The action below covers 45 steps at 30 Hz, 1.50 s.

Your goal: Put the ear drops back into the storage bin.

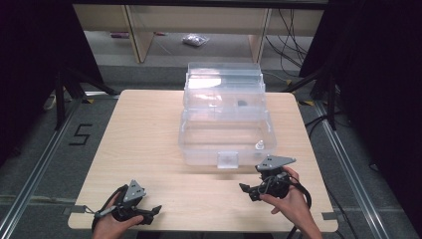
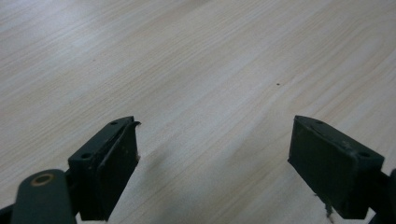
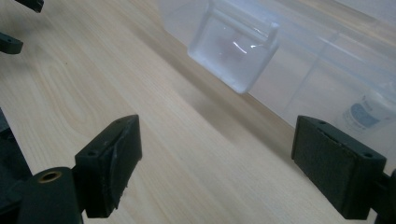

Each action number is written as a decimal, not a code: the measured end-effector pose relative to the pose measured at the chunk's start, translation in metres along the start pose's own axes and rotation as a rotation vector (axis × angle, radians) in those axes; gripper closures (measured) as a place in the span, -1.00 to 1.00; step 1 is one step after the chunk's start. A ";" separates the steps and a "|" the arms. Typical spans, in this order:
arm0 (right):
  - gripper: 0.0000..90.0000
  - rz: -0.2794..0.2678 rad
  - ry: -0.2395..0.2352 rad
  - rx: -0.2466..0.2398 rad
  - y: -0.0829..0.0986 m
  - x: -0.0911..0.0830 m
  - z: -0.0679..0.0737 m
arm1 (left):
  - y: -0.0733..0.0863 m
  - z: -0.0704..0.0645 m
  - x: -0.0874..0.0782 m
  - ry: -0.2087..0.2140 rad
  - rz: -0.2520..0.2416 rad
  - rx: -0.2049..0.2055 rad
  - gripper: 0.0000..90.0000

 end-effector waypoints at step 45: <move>-0.60 -0.002 -0.016 0.061 0.056 0.018 0.016 | -0.002 -0.004 0.003 0.004 -0.040 -0.046 -0.66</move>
Point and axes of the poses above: each handheld gripper's, and its own axes: x roughly forward along the jaws, y roughly out of its underside, z roughly to its left, the point moved 5 cm from there along x, roughly forward along the jaws, and after that the axes turned 6 degrees about z, right-handed, at the moved point
